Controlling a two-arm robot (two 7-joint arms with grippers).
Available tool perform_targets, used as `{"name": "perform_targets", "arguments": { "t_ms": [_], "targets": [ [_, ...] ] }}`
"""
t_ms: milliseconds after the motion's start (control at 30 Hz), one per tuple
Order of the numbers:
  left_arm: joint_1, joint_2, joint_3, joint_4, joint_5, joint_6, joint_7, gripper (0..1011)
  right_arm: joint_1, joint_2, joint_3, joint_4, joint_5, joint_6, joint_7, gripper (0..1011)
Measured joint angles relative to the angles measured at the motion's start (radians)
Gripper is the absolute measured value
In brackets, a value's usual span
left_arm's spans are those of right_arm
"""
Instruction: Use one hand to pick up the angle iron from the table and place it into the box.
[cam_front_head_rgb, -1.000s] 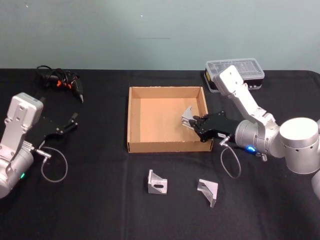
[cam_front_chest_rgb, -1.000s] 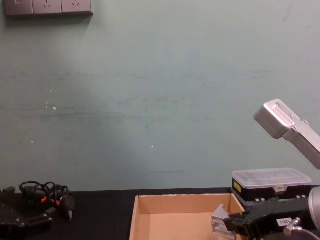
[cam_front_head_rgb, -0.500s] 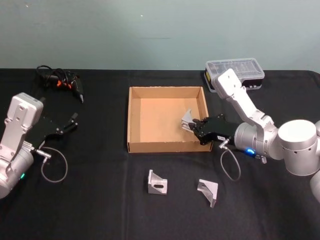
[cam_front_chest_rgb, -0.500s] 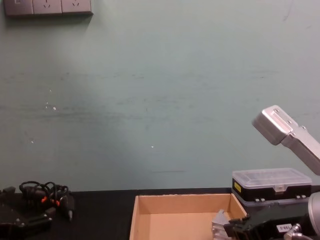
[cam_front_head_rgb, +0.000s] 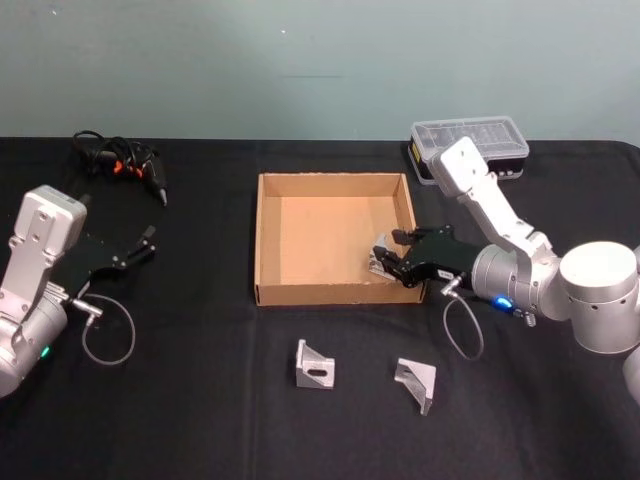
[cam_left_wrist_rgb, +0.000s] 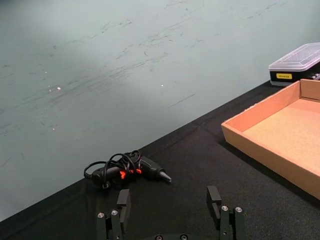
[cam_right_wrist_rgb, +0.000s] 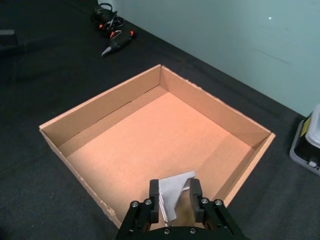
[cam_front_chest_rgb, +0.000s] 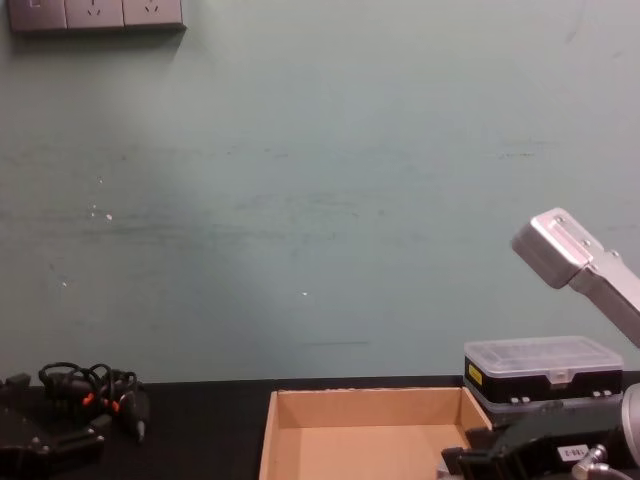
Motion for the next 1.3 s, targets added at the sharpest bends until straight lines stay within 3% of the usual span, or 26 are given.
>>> {"name": "perform_targets", "arguments": {
  "t_ms": [400, 667, 933, 1000, 1067, 1300],
  "targets": [
    [0.000, 0.000, 0.000, 0.000, 0.000, 0.000, 0.000, 1000, -0.048, 0.023, 0.044, -0.082, 0.013, -0.036, -0.019, 726],
    [0.000, 0.000, 0.000, 0.000, 0.000, 0.000, 0.000, 1000, -0.133, 0.101, 0.084, -0.230, 0.040, -0.040, -0.009, 970],
    [0.000, 0.000, 0.000, 0.000, 0.000, 0.000, 0.000, 1000, -0.230, 0.198, 0.132, -0.364, 0.084, -0.042, 0.019, 1002],
    [0.000, 0.000, 0.000, 0.000, 0.000, 0.000, 0.000, 1000, -0.266, 0.237, 0.144, -0.406, 0.103, -0.045, 0.036, 1002],
    [0.000, 0.000, 0.000, 0.000, 0.000, 0.000, 0.000, 1000, -0.274, 0.247, 0.146, -0.416, 0.107, -0.045, 0.040, 1002],
    [0.000, 0.000, 0.000, 0.000, 0.000, 0.000, 0.000, 1000, -0.339, 0.336, 0.146, -0.486, 0.145, -0.045, 0.089, 1003]
  ]
}}
